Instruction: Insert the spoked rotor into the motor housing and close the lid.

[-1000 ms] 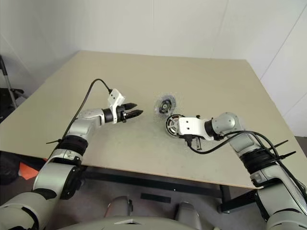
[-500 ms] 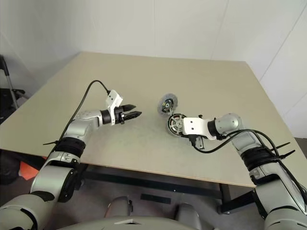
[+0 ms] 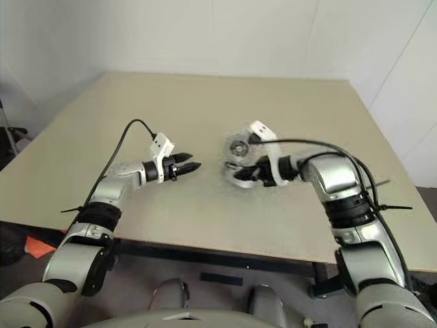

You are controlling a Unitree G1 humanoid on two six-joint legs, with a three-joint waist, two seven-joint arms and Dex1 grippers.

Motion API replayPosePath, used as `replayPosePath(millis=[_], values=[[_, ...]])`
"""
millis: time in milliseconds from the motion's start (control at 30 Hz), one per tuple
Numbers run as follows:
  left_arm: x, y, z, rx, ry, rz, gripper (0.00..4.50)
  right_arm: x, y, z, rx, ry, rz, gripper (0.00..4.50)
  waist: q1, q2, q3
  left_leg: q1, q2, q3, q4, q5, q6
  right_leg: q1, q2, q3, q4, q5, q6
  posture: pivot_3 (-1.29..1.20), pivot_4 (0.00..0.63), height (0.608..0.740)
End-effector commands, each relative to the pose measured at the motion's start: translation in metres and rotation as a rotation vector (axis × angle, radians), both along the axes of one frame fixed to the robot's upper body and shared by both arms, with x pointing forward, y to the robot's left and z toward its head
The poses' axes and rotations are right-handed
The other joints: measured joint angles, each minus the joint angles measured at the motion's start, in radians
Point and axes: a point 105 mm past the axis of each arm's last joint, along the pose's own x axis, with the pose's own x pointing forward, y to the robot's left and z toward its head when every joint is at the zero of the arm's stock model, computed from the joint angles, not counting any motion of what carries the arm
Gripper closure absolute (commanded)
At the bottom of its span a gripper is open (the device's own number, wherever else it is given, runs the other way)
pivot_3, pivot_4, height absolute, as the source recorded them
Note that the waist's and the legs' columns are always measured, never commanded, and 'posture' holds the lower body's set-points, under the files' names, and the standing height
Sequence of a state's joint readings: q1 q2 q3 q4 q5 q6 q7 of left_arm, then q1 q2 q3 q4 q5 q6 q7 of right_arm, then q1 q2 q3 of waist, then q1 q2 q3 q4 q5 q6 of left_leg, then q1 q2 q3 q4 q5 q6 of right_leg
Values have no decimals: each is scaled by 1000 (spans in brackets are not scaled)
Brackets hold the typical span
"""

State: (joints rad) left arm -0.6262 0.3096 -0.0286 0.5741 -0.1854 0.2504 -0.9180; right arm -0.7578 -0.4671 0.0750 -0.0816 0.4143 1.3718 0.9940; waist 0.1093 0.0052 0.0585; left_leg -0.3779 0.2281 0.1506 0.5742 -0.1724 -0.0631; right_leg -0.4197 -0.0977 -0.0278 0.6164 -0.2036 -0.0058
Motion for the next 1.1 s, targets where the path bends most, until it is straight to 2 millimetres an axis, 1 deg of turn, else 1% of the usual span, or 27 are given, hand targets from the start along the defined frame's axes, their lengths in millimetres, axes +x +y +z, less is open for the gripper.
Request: replayPosePath(millis=[33, 100, 200, 333, 433, 533, 600, 733, 833, 900, 1000, 1067, 1100], values=[[-1, 3, 10, -15, -35, 7, 1728, 8, 0, 22, 92, 118, -130, 4475, 4, 0, 0, -1, 1, 0, 0, 0, -1, -1, 1, 0, 0, -1, -2, 0, 0, 740], [-3, 3, 10, -15, -33, 8, 1728, 16, 1, 19, 93, 145, -181, 4475, 15, -1, 0, -3, 4, 0, 1, -3, -4, -2, 4, 0, -2, -2, -3, 0, 0, 740], [-5, 6, 9, -11, -29, 18, 1728, 23, -1, 8, 49, 159, -246, 4475, 26, 0, 0, -2, 7, 1, 1, -6, -10, -2, 5, -1, -2, -2, -3, 0, 0, 740], [-8, 11, 9, -6, -23, 30, 1728, 26, 0, 3, 40, 149, -267, 4475, 26, 0, 0, 0, 9, 1, 1, -3, -15, -2, 6, 0, -1, -2, -2, 0, 0, 740], [-10, 13, 8, 0, -19, 34, 1728, 26, 0, -2, 12, 104, -265, 4475, 24, 0, 0, 4, 9, 1, 0, -1, -19, 0, 6, 1, 2, -2, -2, 0, 0, 740], [-8, 13, 10, 1, -19, 33, 1728, 26, -2, -4, -33, -4, -229, 4475, 24, 0, 0, 9, 9, 1, -1, 1, -23, 2, 6, 1, 4, -2, -2, 0, 0, 740], [-7, 12, 12, 2, -20, 29, 1728, 22, -1, 1, -36, -105, -157, 4475, 26, 0, 0, 9, 9, 1, -1, 2, -25, 2, 6, 1, 5, -2, -2, 0, 0, 740], [-6, 9, 14, -3, -15, 12, 1728, -3, 1, 18, -73, -405, 111, 4475, 36, 0, 0, 9, 9, 1, -1, 2, -24, 3, 6, 2, 5, -2, -2, 0, 0, 740], [-4, 8, 16, -2, -13, 3, 1728, -19, 1, 26, -99, -554, 267, 4475, 37, 0, 0, 9, 10, 1, -1, 1, -23, 3, 7, 2, 4, -2, -2, 0, 0, 740], [-4, 7, 16, -3, -10, -5, 1728, -30, 0, 24, -127, -602, 372, 4475, 37, 0, 0, 9, 10, 1, -1, 1, -23, 3, 8, 2, 5, -2, -2, 0, 0, 740], [-3, 6, 17, -4, -7, -15, 1728, -58, -12, 13, -206, -621, 614, 4475, 40, 0, 0, 9, 10, 1, 1, 1, -22, 4, 7, 2, 5, -2, -2, 0, 0, 740], [-1, 6, 18, -2, -8, -14, 1728, -64, -20, 1, -293, -631, 706, 4475, 42, 0, 0, 9, 10, 1, 2, 0, -20, 5, 7, 2, 5, -2, -2, 0, 0, 740], [-1, 6, 18, -2, -9, -14, 1728, -63, -23, -4, -329, -637, 736, 4317, 41, 0, 0, 10, 10, 1, 3, -1, -19, 6, 7, 2, 5, -2, -2, 0, 0, 740]])
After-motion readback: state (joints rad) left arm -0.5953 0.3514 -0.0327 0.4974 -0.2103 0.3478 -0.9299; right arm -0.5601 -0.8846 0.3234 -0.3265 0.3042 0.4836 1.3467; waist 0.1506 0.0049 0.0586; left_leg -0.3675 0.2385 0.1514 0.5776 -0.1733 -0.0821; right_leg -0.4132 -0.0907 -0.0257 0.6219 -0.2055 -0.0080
